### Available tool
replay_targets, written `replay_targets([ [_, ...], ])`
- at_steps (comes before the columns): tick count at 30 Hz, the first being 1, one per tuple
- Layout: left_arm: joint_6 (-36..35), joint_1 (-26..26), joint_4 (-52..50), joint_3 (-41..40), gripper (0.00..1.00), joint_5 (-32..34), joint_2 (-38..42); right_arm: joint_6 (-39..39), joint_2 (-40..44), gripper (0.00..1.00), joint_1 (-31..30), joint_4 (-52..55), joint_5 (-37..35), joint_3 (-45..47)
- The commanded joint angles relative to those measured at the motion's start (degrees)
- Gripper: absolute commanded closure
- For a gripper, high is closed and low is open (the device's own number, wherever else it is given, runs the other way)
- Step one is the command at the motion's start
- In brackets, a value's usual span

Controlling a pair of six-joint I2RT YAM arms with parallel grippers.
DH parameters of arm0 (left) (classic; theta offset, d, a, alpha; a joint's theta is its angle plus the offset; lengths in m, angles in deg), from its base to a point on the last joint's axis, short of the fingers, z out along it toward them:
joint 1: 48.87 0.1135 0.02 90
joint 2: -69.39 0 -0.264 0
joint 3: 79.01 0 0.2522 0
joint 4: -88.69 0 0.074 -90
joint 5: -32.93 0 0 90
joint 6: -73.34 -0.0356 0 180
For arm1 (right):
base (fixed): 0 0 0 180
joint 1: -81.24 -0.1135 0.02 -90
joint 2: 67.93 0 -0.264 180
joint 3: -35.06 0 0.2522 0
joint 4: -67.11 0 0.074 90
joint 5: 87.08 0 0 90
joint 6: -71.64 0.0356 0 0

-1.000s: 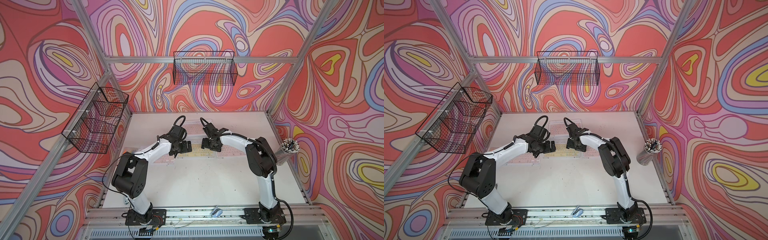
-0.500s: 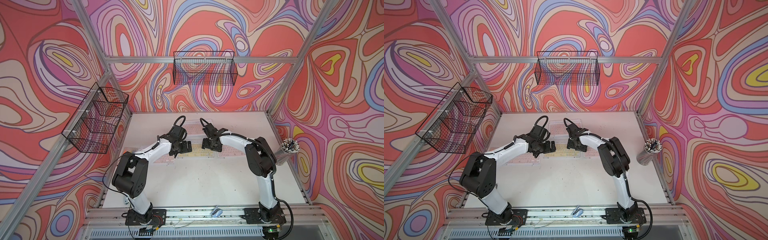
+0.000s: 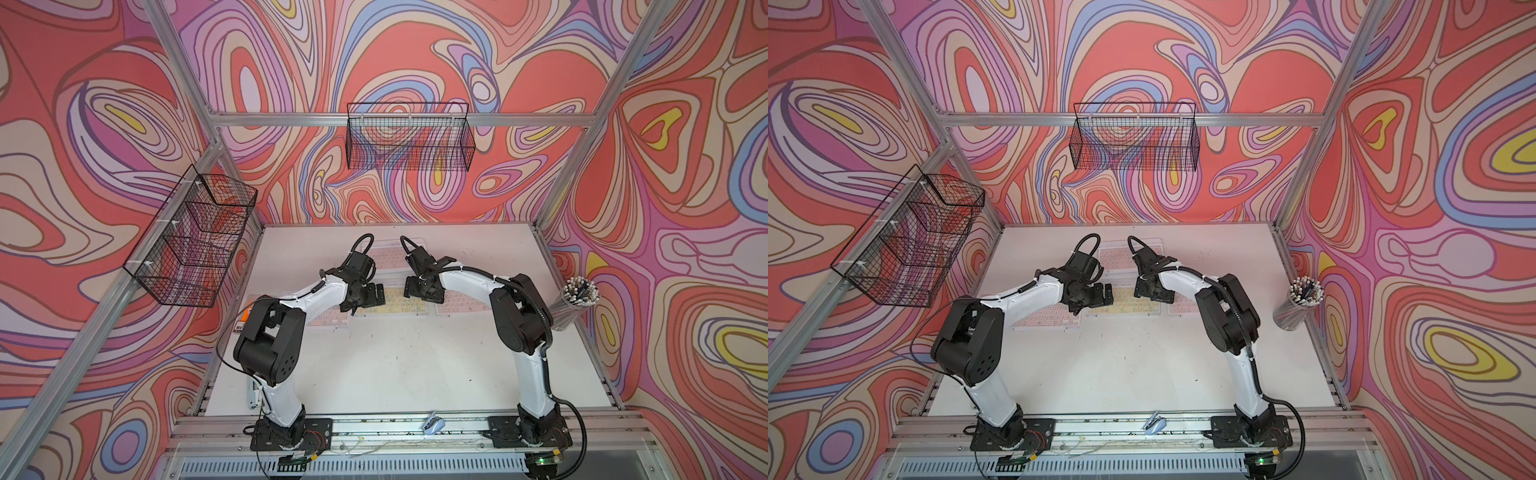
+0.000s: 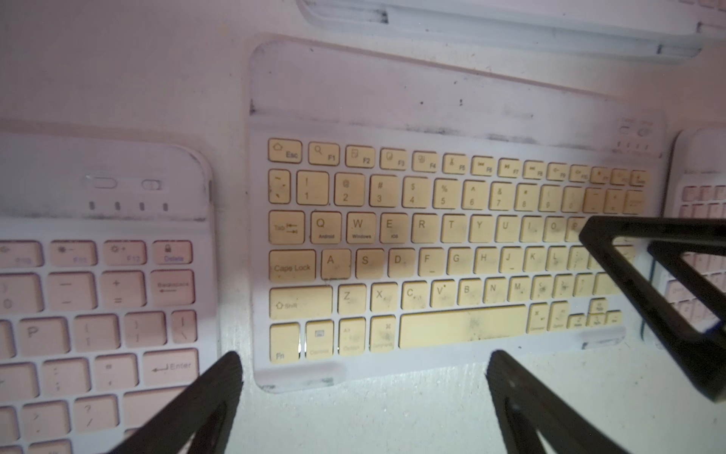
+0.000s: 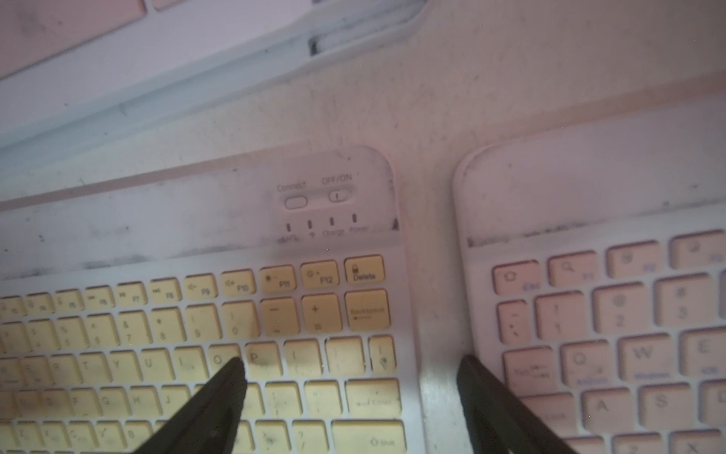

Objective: Stack the numeric keypads
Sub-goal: Pick up the numeric keypad from the center of the board.

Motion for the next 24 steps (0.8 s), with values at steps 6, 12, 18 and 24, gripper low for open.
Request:
replay_targets([
  [6,-0.1,0.7,-0.2,2.8,0.0,1.7,-2.3,0.3,-2.7,0.13,0.1,-0.5,1.6,0.8],
  [12,-0.7,1.1,-0.4,4.5,0.0,2.0,-4.4,0.3,-3.4,0.13,0.1,-0.6,1.9,0.4],
  [18,-1.1,1.4,-0.6,5.7,0.0,2.4,-5.8,0.2,-3.6,0.13,0.1,-0.9,2.6,0.4],
  [24,-1.2,1.4,-0.8,6.2,0.0,2.7,-6.6,0.0,-3.9,0.12,0.1,-1.3,3.3,0.9],
])
